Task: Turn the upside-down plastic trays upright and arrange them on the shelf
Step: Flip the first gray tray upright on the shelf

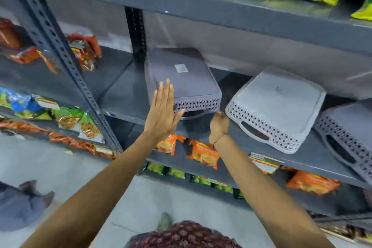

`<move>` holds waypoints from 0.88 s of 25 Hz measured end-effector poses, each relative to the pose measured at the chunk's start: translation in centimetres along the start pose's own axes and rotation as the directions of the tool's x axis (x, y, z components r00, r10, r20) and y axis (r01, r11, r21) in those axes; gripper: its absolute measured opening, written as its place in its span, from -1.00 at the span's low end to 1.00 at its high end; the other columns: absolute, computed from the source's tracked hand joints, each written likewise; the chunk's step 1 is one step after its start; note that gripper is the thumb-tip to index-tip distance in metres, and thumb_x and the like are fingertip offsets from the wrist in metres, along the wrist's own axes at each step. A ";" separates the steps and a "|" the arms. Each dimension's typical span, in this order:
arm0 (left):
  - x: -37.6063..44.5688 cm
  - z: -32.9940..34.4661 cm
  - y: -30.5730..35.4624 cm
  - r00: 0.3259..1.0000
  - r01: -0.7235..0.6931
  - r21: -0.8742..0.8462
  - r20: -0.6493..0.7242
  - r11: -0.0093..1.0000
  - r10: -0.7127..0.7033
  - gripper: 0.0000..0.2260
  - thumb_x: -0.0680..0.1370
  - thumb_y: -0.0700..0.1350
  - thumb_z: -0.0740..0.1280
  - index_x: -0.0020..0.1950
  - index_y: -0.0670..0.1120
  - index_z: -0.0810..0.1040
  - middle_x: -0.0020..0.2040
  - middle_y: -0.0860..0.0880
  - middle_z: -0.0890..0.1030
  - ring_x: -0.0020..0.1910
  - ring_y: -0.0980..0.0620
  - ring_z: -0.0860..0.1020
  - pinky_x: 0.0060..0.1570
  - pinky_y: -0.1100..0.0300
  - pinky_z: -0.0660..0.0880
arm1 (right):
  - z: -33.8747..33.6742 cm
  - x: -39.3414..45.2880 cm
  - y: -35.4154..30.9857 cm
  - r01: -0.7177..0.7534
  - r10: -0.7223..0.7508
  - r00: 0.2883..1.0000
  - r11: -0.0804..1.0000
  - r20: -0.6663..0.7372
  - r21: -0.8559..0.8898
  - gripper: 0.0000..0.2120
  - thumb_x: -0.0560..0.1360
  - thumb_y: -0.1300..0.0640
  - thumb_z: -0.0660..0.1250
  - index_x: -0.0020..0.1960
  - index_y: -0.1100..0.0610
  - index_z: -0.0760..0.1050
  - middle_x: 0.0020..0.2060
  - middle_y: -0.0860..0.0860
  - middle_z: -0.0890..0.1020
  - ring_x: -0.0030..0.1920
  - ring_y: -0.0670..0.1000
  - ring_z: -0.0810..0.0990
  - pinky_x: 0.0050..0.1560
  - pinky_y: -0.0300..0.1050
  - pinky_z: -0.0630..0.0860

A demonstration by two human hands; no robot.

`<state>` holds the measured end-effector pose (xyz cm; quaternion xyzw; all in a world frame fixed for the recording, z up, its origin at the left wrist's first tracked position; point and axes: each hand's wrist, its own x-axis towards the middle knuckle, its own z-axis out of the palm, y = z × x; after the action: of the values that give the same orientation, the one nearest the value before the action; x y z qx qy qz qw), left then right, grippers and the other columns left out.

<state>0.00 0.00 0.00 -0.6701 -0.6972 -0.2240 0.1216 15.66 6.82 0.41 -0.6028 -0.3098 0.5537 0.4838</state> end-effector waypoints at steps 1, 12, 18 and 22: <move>0.0 0.6 -0.2 1.000 -0.008 0.019 0.002 1.000 0.008 -0.29 0.60 0.17 0.06 0.53 -0.30 -0.07 0.57 -0.26 0.02 0.56 -0.19 -0.03 0.53 0.02 -0.14 | 0.4 0.0 -0.4 -0.024 0.023 0.999 0.999 -0.023 -0.040 -0.60 0.61 0.30 0.04 -0.36 -0.01 0.23 -0.32 0.01 0.38 -0.38 -0.12 0.33 -0.33 -0.32 0.33; 1.0 2.0 -1.5 0.998 0.054 0.259 0.014 0.964 -0.060 -0.13 0.44 0.27 0.28 0.54 -0.21 0.02 0.55 -0.20 0.17 0.53 -0.22 0.15 0.47 -0.21 0.09 | 2.5 -0.6 -3.2 -0.155 0.116 0.986 0.896 0.119 0.415 -0.70 0.59 0.25 0.15 -0.30 0.10 0.39 -0.33 0.03 0.52 -0.29 -0.03 0.55 -0.10 -0.11 0.57; 4.2 -3.5 -3.2 0.917 0.293 -0.157 -0.234 0.943 -0.324 -0.42 0.55 -0.04 0.17 0.51 -0.24 0.11 0.44 -0.22 0.35 0.34 -0.22 0.36 0.35 -0.10 0.28 | 4.5 -3.6 -8.0 0.173 -0.374 0.829 0.879 0.416 0.444 -0.83 0.58 0.15 0.22 -0.08 0.12 0.58 -0.14 0.04 0.65 -0.10 -0.04 0.63 0.06 -0.20 0.61; 5.0 -6.6 -3.9 0.748 0.431 -0.607 -0.172 0.667 -0.641 -0.49 0.59 -0.11 0.16 0.52 -0.13 0.11 0.42 -0.16 0.35 0.36 -0.18 0.37 0.30 -0.07 0.36 | 4.7 -1.2 -7.1 0.523 -0.469 0.788 0.852 0.399 -0.030 -0.84 0.54 0.28 0.27 0.07 0.23 0.58 -0.06 0.13 0.67 -0.08 -0.03 0.64 0.09 -0.21 0.57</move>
<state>-5.04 1.26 7.50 -0.3805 -0.7387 -0.5562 -0.0117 12.00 9.30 7.81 -0.4142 -0.5820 0.4891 0.5004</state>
